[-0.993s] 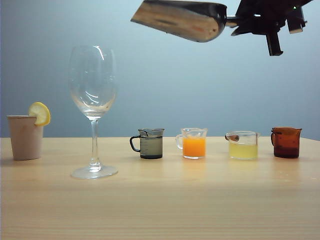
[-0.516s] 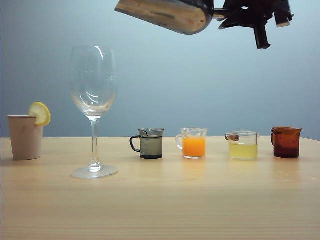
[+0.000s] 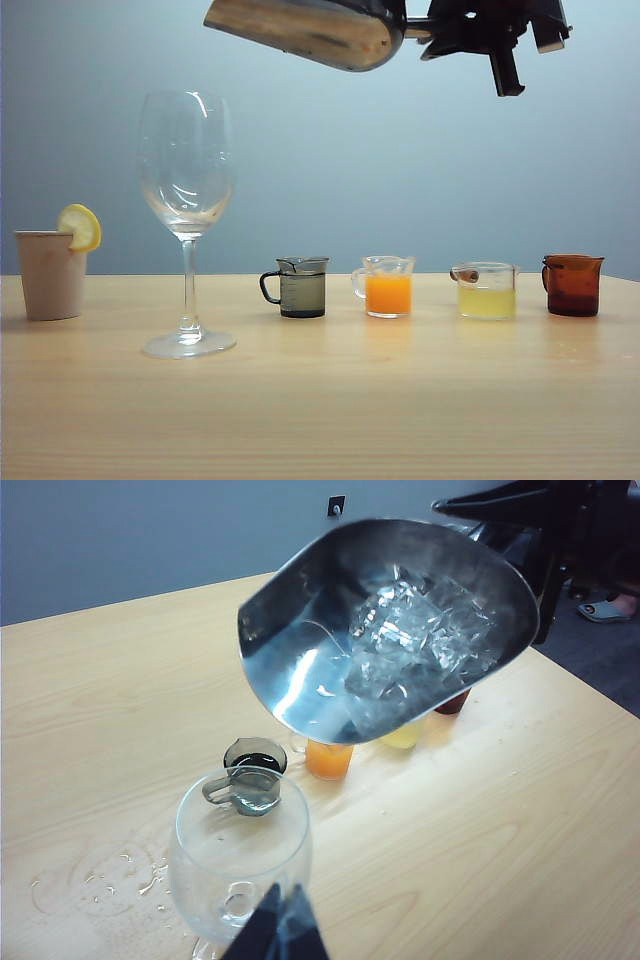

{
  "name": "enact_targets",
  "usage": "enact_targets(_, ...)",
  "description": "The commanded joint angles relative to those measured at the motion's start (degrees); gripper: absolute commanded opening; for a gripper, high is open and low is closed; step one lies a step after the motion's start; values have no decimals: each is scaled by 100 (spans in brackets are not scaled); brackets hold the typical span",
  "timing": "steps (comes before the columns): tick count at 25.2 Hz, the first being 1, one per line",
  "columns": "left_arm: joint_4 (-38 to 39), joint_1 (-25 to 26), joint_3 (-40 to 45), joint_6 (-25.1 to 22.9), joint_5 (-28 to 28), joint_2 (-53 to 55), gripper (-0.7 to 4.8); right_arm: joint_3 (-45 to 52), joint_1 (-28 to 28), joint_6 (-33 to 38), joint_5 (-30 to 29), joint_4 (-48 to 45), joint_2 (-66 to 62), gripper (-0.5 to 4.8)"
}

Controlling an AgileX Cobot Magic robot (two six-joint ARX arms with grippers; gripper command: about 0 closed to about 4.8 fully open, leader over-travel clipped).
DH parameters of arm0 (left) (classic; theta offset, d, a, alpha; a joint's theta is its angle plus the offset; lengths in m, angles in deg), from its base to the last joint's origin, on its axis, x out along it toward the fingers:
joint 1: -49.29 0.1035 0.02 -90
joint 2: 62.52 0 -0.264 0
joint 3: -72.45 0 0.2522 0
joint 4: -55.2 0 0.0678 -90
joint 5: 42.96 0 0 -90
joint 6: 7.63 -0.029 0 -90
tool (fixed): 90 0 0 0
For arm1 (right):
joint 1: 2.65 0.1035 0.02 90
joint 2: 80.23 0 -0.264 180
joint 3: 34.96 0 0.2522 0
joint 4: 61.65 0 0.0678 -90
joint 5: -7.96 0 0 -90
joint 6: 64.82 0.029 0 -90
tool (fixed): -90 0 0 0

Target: Pick up the ice scoop on the desk filled with ice cubes, pour the ice into the goblet, and finally put the scoop back on the table.

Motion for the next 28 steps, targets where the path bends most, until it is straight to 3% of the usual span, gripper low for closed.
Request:
enact_targets(1, -31, 11, -17, -44, 4, -9, -6, -144, 76, -72, 131, -146, 42, -5)
enact_targets(6, -28, 11, -17, -46, 4, -9, -6, -356, 195, -426, 262, 127, 31, -5)
enact_targets(28, 57, 11, -17, -44, 4, -9, -6, -398, 289, -542, 444, 247, -98, -4)
